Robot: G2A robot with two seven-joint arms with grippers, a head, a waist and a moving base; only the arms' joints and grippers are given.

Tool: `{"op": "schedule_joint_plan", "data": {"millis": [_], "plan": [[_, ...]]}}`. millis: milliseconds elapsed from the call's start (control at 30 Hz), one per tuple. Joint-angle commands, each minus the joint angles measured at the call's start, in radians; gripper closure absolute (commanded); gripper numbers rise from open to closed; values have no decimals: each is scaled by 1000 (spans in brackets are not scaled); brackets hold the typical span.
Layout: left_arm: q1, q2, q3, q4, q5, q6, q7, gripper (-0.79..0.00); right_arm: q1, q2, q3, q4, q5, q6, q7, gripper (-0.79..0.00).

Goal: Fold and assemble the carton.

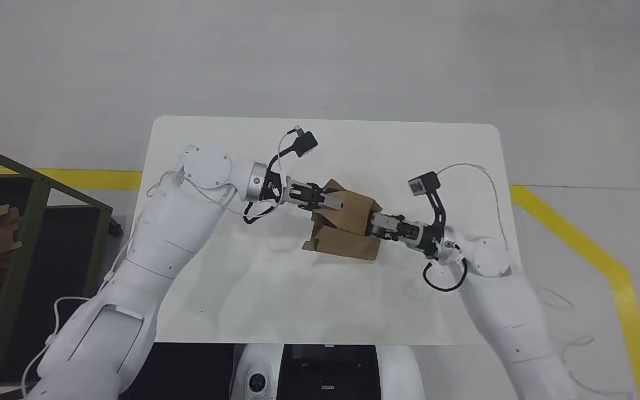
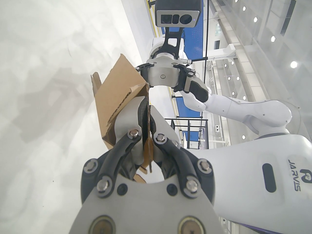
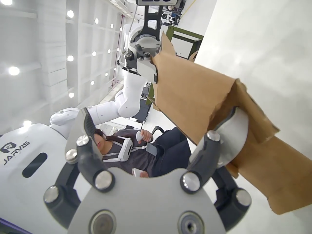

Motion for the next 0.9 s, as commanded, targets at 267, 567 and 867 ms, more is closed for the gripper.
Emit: {"op": "schedule_joint_plan", "data": {"millis": [267, 567, 867], "plan": [[-5, 6, 1, 20, 0, -9, -10, 0, 26, 8, -3, 28, 141, -48, 105, -785], [-2, 12, 3, 14, -3, -6, -12, 0, 18, 23, -6, 4, 178, -44, 109, -785], [-4, 14, 11, 4, -9, -8, -8, 0, 36, 28, -37, 15, 186, -58, 95, -785]]}}
